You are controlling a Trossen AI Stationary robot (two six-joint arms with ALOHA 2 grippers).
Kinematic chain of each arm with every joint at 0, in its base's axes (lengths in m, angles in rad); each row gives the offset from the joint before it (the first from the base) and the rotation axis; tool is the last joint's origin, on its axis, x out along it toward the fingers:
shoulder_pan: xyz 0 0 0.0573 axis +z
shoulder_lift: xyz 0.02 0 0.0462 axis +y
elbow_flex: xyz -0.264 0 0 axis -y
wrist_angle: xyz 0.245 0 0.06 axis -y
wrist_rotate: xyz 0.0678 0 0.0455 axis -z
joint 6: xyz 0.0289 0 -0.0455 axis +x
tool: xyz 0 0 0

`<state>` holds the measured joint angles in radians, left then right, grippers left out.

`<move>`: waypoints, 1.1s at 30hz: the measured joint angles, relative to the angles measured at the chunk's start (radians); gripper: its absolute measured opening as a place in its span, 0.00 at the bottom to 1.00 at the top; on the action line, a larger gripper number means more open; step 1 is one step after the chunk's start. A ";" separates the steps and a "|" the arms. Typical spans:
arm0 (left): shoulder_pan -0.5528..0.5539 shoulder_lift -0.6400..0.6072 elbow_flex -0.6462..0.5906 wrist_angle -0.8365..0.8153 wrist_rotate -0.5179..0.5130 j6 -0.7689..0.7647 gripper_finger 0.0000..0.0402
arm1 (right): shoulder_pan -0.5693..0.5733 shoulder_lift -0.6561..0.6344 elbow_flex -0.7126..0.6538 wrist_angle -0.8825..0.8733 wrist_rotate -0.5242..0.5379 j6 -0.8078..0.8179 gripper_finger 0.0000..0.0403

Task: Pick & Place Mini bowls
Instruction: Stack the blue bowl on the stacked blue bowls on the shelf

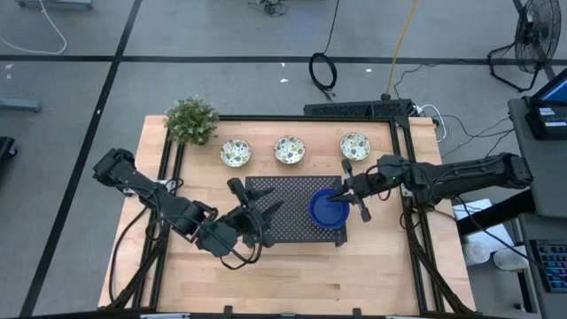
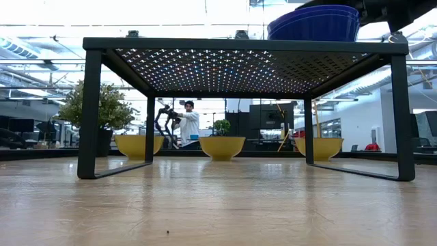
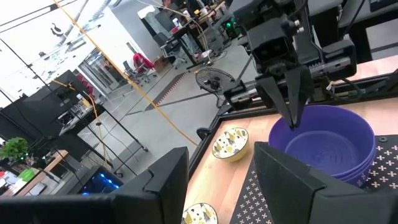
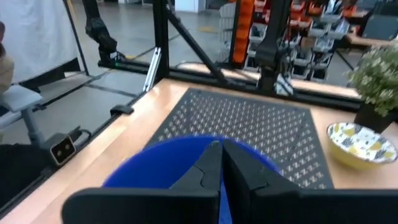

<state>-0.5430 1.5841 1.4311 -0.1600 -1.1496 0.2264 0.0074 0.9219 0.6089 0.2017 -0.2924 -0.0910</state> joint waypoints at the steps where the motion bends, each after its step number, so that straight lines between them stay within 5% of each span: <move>1: 0.000 0.000 0.000 0.000 0.000 0.000 0.46 | 0.000 0.004 -0.001 -0.004 0.000 0.000 0.00; 33: 0.000 0.000 0.000 -0.001 0.000 0.004 0.46 | 0.000 -0.036 -0.052 0.074 0.001 0.049 0.00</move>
<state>-0.5427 1.5841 1.4311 -0.1608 -1.1499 0.2306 0.0074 0.8858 0.5568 0.2755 -0.2913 -0.0423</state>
